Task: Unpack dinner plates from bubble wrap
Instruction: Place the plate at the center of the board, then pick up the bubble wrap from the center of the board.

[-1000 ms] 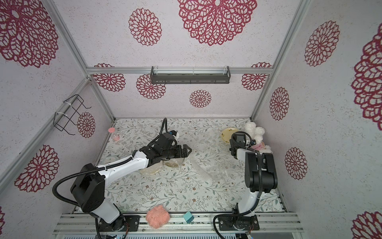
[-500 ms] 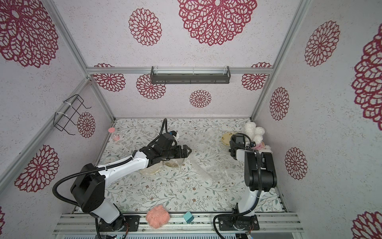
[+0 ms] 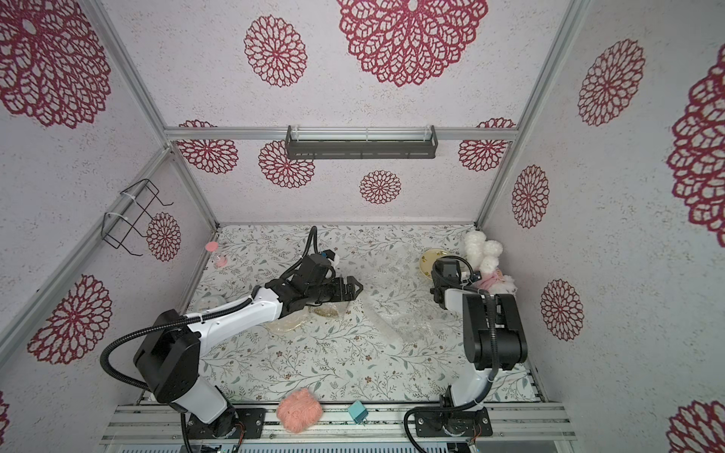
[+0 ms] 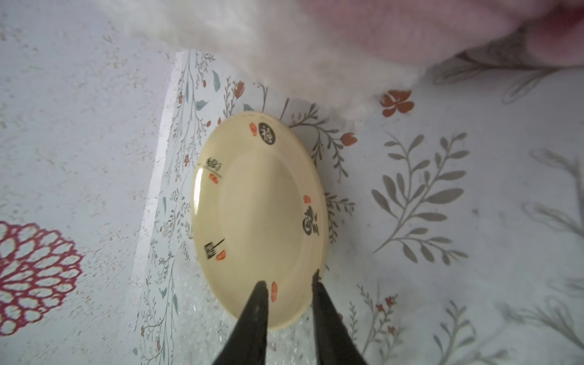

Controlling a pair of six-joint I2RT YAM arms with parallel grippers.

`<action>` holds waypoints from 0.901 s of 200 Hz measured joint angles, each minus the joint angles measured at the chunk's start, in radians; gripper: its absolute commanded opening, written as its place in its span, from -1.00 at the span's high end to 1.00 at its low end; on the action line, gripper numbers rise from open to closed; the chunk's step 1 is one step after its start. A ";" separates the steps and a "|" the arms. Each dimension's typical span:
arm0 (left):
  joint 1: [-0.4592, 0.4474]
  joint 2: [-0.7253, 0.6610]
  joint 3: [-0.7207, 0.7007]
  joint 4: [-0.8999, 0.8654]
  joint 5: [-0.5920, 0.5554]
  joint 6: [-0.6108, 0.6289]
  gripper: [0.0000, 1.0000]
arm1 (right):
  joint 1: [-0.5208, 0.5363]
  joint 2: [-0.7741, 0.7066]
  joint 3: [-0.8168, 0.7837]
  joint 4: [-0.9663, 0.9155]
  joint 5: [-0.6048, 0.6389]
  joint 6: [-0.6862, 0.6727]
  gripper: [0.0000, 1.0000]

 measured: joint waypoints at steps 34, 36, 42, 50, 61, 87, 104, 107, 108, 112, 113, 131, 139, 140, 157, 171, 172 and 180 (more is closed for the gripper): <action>-0.005 0.000 -0.002 -0.001 -0.001 -0.013 -0.95 | 0.020 -0.119 -0.066 0.018 0.006 -0.017 0.26; -0.005 0.000 -0.002 -0.001 -0.001 -0.014 -0.95 | 0.021 -0.128 -0.069 0.019 0.006 -0.020 0.25; -0.007 0.000 -0.002 -0.003 -0.004 -0.018 -0.95 | 0.024 -0.150 -0.077 0.019 0.006 -0.026 0.21; -0.010 0.000 -0.002 -0.007 -0.009 -0.024 -0.95 | 0.029 -0.187 -0.087 0.019 -0.001 -0.042 0.15; -0.014 0.000 0.000 -0.021 -0.016 -0.033 -0.95 | 0.031 -0.232 -0.095 0.018 -0.012 -0.069 0.05; -0.040 0.003 0.010 -0.061 -0.043 -0.073 -0.95 | 0.018 -0.336 -0.094 -0.016 -0.085 -0.158 -0.17; -0.061 0.011 0.011 -0.072 -0.055 -0.101 -0.95 | -0.021 -0.380 -0.093 -0.046 -0.172 -0.219 -0.26; -0.064 0.014 0.011 -0.073 -0.057 -0.106 -0.95 | -0.028 -0.385 -0.093 -0.052 -0.188 -0.231 -0.29; -0.066 0.014 0.011 -0.073 -0.058 -0.107 -0.95 | -0.030 -0.386 -0.093 -0.053 -0.191 -0.233 -0.29; -0.071 0.018 0.011 -0.074 -0.061 -0.112 -0.95 | -0.042 -0.395 -0.096 -0.059 -0.213 -0.249 -0.32; -0.073 0.020 0.011 -0.074 -0.062 -0.114 -0.95 | -0.043 -0.396 -0.096 -0.060 -0.217 -0.251 -0.33; -0.097 0.044 0.018 -0.079 -0.071 -0.140 -0.95 | -0.083 -0.437 -0.111 -0.098 -0.301 -0.317 -0.49; -0.106 0.056 0.022 -0.080 -0.077 -0.151 -0.95 | -0.097 -0.457 -0.118 -0.122 -0.332 -0.348 -0.57; -0.108 0.057 0.022 -0.080 -0.078 -0.153 -0.95 | -0.098 -0.460 -0.119 -0.127 -0.338 -0.356 -0.57; -0.122 0.083 0.032 -0.082 -0.087 -0.173 -0.95 | -0.116 -0.508 -0.143 -0.171 -0.399 -0.406 -0.75; -0.128 0.106 0.046 -0.082 -0.091 -0.187 -0.95 | -0.125 -0.552 -0.172 -0.201 -0.437 -0.440 -0.80; -0.128 0.106 0.046 -0.082 -0.091 -0.187 -0.95 | -0.126 -0.554 -0.174 -0.203 -0.439 -0.441 -0.80; -0.129 0.119 0.054 -0.081 -0.092 -0.195 -0.95 | -0.129 -0.579 -0.194 -0.217 -0.460 -0.451 -0.82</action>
